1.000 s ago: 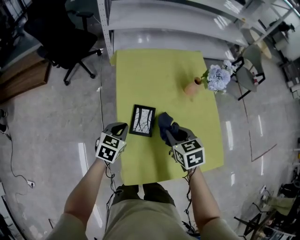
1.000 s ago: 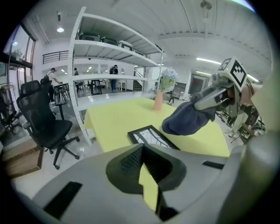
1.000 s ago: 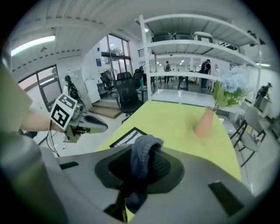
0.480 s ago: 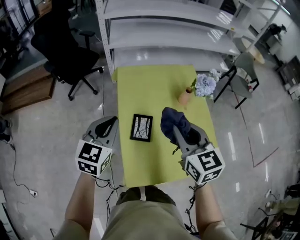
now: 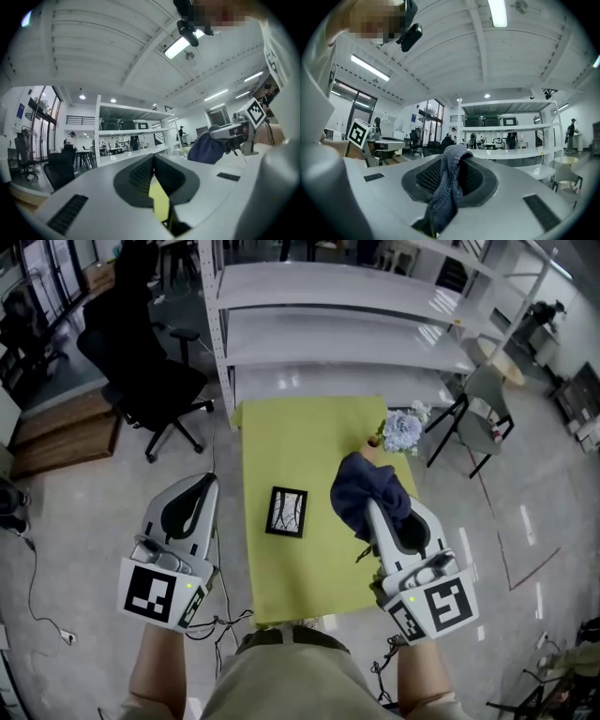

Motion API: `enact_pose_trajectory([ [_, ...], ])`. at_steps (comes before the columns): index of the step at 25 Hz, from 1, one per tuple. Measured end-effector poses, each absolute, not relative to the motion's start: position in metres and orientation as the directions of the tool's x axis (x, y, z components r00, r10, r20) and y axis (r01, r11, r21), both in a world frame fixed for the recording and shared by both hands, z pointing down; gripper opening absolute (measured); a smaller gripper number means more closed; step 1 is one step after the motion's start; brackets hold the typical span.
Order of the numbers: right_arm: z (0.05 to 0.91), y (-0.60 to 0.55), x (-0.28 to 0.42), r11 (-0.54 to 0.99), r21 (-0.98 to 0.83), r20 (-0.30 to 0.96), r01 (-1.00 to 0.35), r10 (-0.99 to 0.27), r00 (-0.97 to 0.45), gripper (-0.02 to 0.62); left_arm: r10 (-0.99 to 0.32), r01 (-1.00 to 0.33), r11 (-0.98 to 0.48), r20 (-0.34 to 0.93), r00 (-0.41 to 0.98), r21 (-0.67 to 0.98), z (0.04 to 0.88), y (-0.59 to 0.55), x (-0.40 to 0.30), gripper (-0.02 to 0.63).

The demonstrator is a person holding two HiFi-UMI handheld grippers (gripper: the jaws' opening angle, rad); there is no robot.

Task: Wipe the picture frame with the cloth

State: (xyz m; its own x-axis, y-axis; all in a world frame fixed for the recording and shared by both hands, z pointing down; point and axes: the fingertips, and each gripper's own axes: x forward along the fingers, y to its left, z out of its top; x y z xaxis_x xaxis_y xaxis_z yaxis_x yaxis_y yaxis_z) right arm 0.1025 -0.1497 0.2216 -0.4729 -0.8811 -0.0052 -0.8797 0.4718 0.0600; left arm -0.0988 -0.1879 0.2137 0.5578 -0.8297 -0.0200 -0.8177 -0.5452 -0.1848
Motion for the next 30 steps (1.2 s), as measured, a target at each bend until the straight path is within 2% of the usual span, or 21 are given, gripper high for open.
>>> enact_pose_trajectory([
  [6, 0.208, -0.123, 0.097, 0.487, 0.154, -0.017, -0.860, -0.868, -0.495, 0.077, -0.847, -0.823, -0.511, -0.017, 0.532, -0.249, 0.206, -0.165, -0.110, 0.008],
  [13, 0.219, -0.105, 0.090, 0.525, 0.137, 0.012, -0.840, -0.849, -0.528, 0.077, -0.859, -0.833, -0.494, -0.010, 0.512, -0.249, 0.217, -0.140, -0.117, 0.008],
  [21, 0.236, -0.106, 0.077, 0.566, 0.147, 0.055, -0.811, -0.823, -0.565, 0.077, -0.854, -0.838, -0.516, 0.029, 0.520, -0.175, 0.235, -0.129, -0.116, 0.008],
  [30, 0.240, -0.109, 0.073, 0.590, 0.187, 0.093, -0.785, -0.807, -0.584, 0.077, -0.852, -0.835, -0.521, 0.049, 0.521, -0.174, 0.239, -0.126, -0.114, 0.008],
])
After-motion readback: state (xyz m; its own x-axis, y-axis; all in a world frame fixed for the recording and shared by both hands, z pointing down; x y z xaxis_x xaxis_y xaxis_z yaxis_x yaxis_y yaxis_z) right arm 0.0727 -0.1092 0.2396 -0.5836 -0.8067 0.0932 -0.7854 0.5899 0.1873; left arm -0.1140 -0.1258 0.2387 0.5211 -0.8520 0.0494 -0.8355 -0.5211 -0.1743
